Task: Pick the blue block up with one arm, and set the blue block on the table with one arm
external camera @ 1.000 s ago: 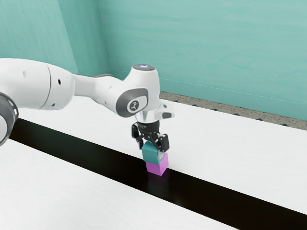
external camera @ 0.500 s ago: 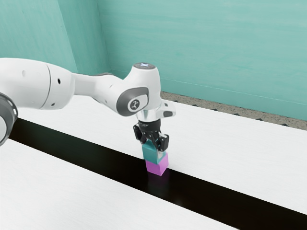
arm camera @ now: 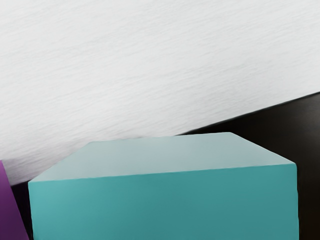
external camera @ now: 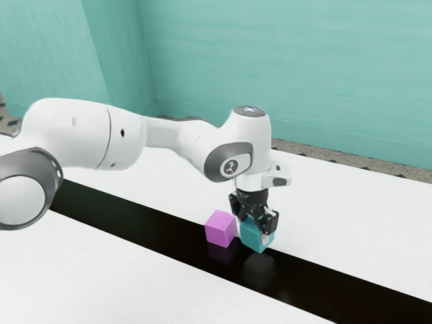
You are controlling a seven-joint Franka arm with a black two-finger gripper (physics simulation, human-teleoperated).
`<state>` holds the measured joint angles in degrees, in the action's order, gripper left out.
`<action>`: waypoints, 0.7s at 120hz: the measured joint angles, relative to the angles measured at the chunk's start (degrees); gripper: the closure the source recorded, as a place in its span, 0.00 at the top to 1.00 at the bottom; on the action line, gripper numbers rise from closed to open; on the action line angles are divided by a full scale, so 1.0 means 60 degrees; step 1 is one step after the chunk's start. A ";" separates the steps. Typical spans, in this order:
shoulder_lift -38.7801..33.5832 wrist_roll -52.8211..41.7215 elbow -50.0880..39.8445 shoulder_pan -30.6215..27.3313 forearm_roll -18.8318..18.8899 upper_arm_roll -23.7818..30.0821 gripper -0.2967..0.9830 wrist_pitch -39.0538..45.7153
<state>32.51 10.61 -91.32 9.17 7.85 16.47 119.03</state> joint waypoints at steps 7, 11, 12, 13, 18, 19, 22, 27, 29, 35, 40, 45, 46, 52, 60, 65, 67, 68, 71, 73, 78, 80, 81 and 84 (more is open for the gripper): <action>0.0202 0.0012 0.0088 0.0027 0.0007 -0.0012 0.48 -0.0004; 0.0268 0.0019 0.0121 0.0051 0.0010 -0.0015 0.48 -0.0006; 0.0279 0.0020 0.0126 0.0053 0.0010 -0.0015 0.48 -0.0007; 0.0289 0.0021 0.0131 0.0055 0.0010 -0.0016 0.48 -0.0007; 0.0326 0.0022 0.0147 0.0077 0.0007 -0.0018 0.52 -0.0010; 0.0336 0.0020 0.0150 0.0084 0.0003 -0.0018 0.53 -0.0010; 0.0356 0.0013 0.0158 0.0101 -0.0010 -0.0019 0.55 -0.0011; 0.0374 -0.0001 0.0165 0.0122 -0.0033 -0.0020 0.59 -0.0012; 0.0378 -0.0006 0.0167 0.0127 -0.0040 -0.0021 0.60 -0.0011; 0.0384 -0.0022 0.0170 0.0123 -0.0059 -0.0021 0.64 -0.0010; 0.0374 -0.0033 0.0171 0.0114 -0.0072 -0.0015 0.66 -0.0009; 0.0294 -0.0043 0.0171 0.0082 -0.0084 0.0005 0.68 -0.0014; 0.0262 -0.0045 0.0171 0.0076 -0.0085 0.0009 0.68 -0.0015; -0.0194 -0.0053 0.0166 0.0039 -0.0088 0.0045 0.70 -0.0095; -0.0864 -0.0068 0.0157 0.0015 -0.0090 0.0071 0.72 -0.0279; -0.1052 -0.0079 0.0145 0.0002 -0.0091 0.0076 0.73 -0.0380; -0.1098 -0.0084 0.0141 -0.0003 -0.0091 0.0078 0.73 -0.0416; -0.1116 -0.0086 0.0139 -0.0005 -0.0091 0.0078 0.73 -0.0434; -0.1155 -0.0093 0.0135 -0.0011 -0.0089 0.0079 0.74 -0.0484; -0.1171 -0.0098 0.0133 -0.0016 -0.0087 0.0080 0.74 -0.0517; -0.1190 -0.0110 0.0124 -0.0020 -0.0085 0.0080 0.74 -0.0587; -0.1196 -0.0115 0.0121 -0.0023 -0.0084 0.0081 0.75 -0.0612; -0.1198 -0.0117 0.0120 -0.0023 -0.0083 0.0081 0.75 -0.0623; -0.1201 -0.0124 0.0117 -0.0016 -0.0082 0.0080 0.75 -0.0655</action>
<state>25.30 9.87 -90.61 9.07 7.36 16.96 115.10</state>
